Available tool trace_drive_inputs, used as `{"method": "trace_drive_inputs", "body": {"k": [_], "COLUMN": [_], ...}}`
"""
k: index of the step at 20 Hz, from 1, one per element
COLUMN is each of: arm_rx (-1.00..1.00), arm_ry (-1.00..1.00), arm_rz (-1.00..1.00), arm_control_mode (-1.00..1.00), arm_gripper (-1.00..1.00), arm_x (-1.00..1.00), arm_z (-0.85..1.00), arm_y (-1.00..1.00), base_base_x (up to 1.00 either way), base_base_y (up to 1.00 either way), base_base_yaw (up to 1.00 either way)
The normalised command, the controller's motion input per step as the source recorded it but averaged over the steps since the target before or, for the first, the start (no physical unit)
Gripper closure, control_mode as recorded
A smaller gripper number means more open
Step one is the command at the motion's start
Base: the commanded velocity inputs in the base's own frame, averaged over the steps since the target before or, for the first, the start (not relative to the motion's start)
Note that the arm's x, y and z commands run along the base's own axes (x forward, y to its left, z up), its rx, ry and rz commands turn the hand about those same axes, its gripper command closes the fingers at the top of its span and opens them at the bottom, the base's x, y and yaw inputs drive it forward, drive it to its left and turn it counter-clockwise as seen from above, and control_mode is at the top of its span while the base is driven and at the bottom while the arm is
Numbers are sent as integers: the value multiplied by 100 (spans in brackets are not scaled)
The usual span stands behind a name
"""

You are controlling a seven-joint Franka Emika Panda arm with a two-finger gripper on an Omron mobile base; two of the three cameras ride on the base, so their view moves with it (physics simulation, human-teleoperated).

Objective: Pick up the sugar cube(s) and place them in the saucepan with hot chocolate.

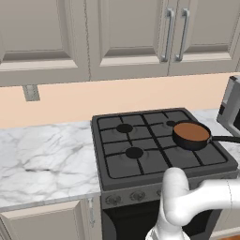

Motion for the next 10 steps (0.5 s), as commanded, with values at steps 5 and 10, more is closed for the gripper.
{"method": "trace_drive_inputs", "body": {"k": [5, 10], "arm_rx": [2, 1], "arm_ry": [0, 4], "arm_rz": [0, 0], "arm_control_mode": [-100, -100], "arm_gripper": [-100, -100], "arm_x": [-10, -1], "arm_z": [-13, -18], "arm_y": [8, 22], "base_base_x": [0, 0], "base_base_y": [0, 0], "base_base_yaw": [0, 0]}}
